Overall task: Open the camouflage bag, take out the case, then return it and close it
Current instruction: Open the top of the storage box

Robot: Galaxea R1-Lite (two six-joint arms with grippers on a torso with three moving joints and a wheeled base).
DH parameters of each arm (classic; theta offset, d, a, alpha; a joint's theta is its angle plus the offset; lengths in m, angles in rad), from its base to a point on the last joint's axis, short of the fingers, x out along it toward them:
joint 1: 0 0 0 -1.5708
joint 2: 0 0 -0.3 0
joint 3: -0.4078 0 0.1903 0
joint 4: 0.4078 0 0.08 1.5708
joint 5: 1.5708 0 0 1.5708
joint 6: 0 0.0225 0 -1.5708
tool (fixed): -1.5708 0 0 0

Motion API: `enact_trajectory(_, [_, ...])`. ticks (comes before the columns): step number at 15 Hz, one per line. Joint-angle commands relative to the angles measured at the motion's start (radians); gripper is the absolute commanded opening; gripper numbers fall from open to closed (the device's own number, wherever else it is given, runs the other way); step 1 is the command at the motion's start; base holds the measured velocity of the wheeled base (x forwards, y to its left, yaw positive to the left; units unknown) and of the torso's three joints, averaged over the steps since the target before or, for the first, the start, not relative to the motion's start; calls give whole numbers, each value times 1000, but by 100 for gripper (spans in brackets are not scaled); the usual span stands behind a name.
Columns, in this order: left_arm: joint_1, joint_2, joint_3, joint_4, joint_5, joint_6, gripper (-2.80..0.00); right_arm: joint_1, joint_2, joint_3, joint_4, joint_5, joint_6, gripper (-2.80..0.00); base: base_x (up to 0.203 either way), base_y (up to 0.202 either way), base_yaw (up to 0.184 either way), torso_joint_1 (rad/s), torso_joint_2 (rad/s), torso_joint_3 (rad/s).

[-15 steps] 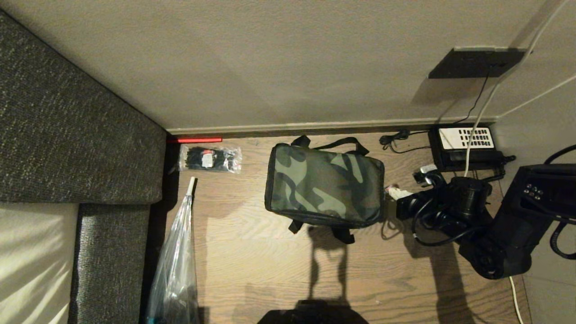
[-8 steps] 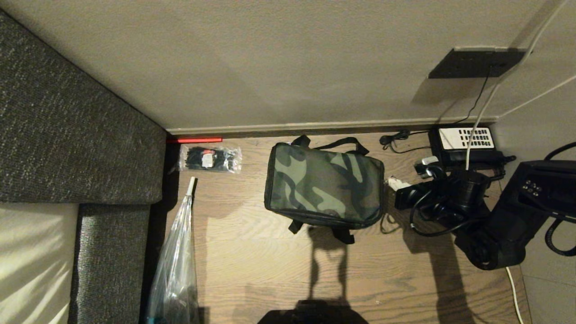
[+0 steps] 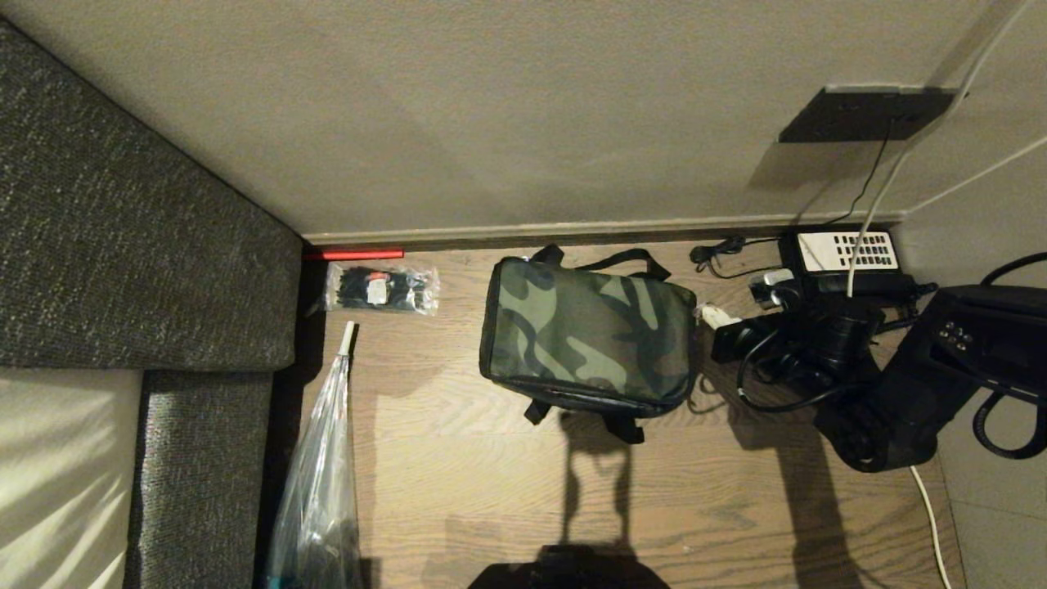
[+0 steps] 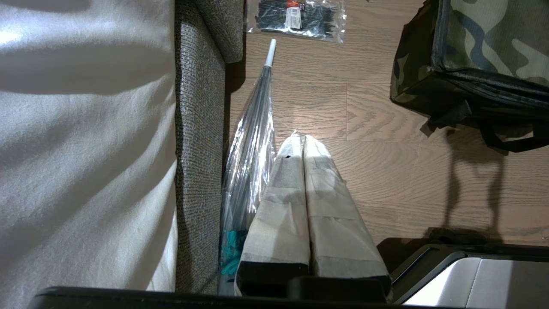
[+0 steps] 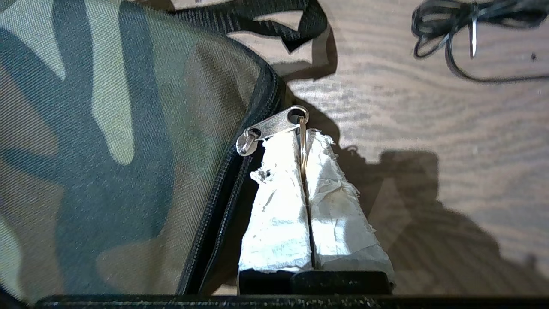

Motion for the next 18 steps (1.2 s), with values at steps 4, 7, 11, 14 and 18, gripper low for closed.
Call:
enact_trajectory(4, [0, -1, 3, 0, 0, -1, -280, -7, 39, -77, -10, 1, -4, -280, 0, 0, 0, 0, 0, 0])
enact_trajectory(7, [0, 0, 3, -1, 0, -2, -280, -14, 37, -86, -9, 1, -9, -280, 0, 0, 0, 0, 0, 0])
enact_trajectory(11, [0, 0, 3, -1, 0, -1, -280, -34, 16, -47, 6, 6, -11, -280, 0, 0, 0, 0, 0, 0])
enact_trajectory(14, [0, 0, 3, -1, 0, -2, -280, -36, 20, -48, 7, 14, -12, -280, 0, 0, 0, 0, 0, 0])
enact_trajectory(18, [0, -2, 3, -1, 0, -2, -280, -36, 37, -84, 1, 14, -14, -280, 0, 0, 0, 0, 0, 0])
